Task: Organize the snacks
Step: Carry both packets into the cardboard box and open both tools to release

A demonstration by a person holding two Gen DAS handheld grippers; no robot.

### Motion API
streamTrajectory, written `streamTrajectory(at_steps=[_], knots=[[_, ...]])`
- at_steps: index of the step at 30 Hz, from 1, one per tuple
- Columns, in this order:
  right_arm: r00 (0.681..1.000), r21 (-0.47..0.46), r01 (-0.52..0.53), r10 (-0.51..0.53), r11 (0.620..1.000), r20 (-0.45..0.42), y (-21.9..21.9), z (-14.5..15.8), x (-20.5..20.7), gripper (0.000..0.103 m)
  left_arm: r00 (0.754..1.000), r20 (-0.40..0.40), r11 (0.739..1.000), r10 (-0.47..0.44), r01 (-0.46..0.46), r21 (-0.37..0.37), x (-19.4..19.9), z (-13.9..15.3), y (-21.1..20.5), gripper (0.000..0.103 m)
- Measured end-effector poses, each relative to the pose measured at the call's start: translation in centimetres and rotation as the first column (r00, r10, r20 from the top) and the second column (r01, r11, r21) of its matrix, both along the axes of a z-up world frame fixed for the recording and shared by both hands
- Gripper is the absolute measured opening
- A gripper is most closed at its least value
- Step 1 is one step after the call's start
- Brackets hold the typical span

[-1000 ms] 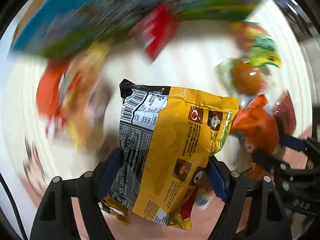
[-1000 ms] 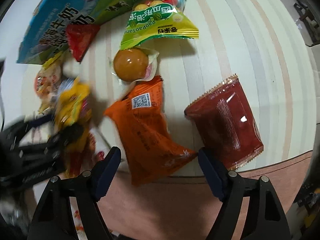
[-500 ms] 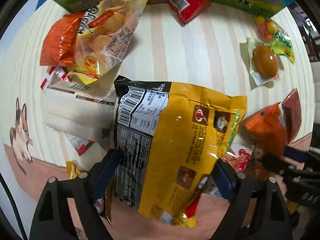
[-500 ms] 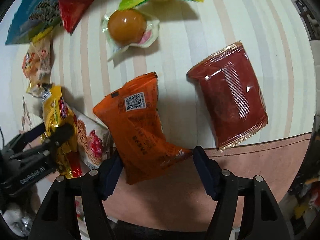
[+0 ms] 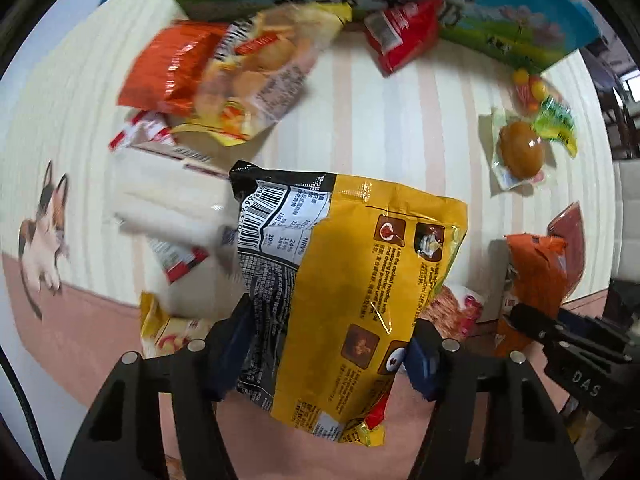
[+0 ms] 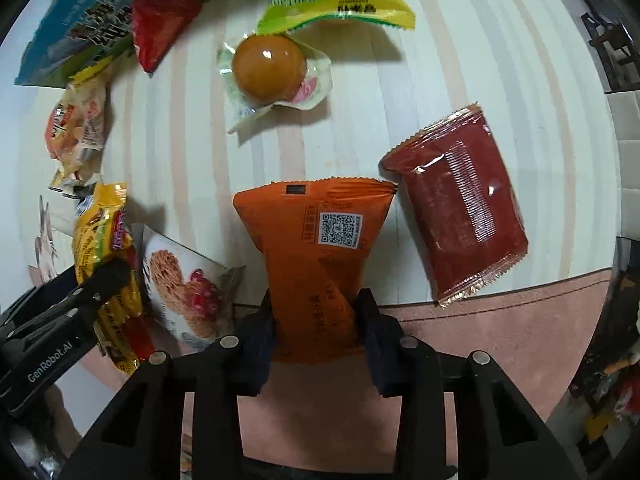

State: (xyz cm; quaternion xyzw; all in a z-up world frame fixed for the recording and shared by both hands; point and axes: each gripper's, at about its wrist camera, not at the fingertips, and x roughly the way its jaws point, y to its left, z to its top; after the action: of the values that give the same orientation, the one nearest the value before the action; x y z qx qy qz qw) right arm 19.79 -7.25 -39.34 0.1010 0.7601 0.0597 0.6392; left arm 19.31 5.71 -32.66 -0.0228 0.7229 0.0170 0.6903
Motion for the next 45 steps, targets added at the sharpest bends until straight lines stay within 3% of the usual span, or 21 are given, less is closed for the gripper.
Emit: streamTrajectory(at_steps=[5, 7, 12, 16, 22, 26, 31, 38, 45], knots=[[1.000, 0.056, 0.018, -0.018, 0.998, -0.002, -0.2, 1.5, -0.9, 0.040, 0.998, 0.026, 0.998, 0.059, -0.060, 0.023, -0.9, 3.5, 2.8, 0.063], [1.000, 0.092, 0.024, -0.025, 0.995, 0.011, -0.2, 3.0, -0.9, 0.040, 0.995, 0.048, 0.997, 0.082, -0.082, -0.006, -1.1, 4.9, 3.9, 0.063], [0.996, 0.180, 0.034, -0.048, 0.983, 0.072, -0.5, 7.8, 0.0, 0.040, 0.980, 0.135, 0.985, 0.149, -0.135, -0.103, -0.8, 11.7, 6.9, 0.063], [0.988, 0.247, 0.049, -0.083, 0.968, 0.130, -1.9, 12.4, 2.5, 0.040, 0.972, 0.183, 0.980, 0.148, -0.119, -0.162, 2.0, 17.5, 7.5, 0.063], [0.959, 0.273, 0.067, -0.138, 0.960, 0.248, -4.2, 20.1, 9.9, 0.040, 0.968, 0.224, 0.980, 0.111, -0.070, -0.185, 11.7, 20.8, 8.4, 0.063], [0.942, 0.230, 0.097, -0.164, 0.968, 0.292, -4.0, 21.4, 15.6, 0.040, 0.975, 0.189, 0.975, 0.117, -0.077, -0.210, 20.4, 18.5, 9.7, 0.063], [0.946, 0.173, 0.111, -0.158, 0.979, 0.284, -1.9, 18.4, 23.0, 0.040, 0.987, 0.120, 0.979, 0.108, -0.084, -0.184, 28.0, 13.7, 9.3, 0.063], [0.963, 0.126, 0.112, -0.138, 0.986, 0.229, 0.5, 13.0, 29.8, 0.040, 0.996, 0.022, 0.985, 0.090, -0.086, -0.152, 33.8, 6.9, 7.7, 0.063], [0.977, 0.083, 0.068, -0.083, 0.994, 0.197, 2.7, 8.8, 33.0, 0.040, 0.997, -0.043, 0.985, 0.069, -0.075, -0.157, 34.9, 3.6, 6.7, 0.064]])
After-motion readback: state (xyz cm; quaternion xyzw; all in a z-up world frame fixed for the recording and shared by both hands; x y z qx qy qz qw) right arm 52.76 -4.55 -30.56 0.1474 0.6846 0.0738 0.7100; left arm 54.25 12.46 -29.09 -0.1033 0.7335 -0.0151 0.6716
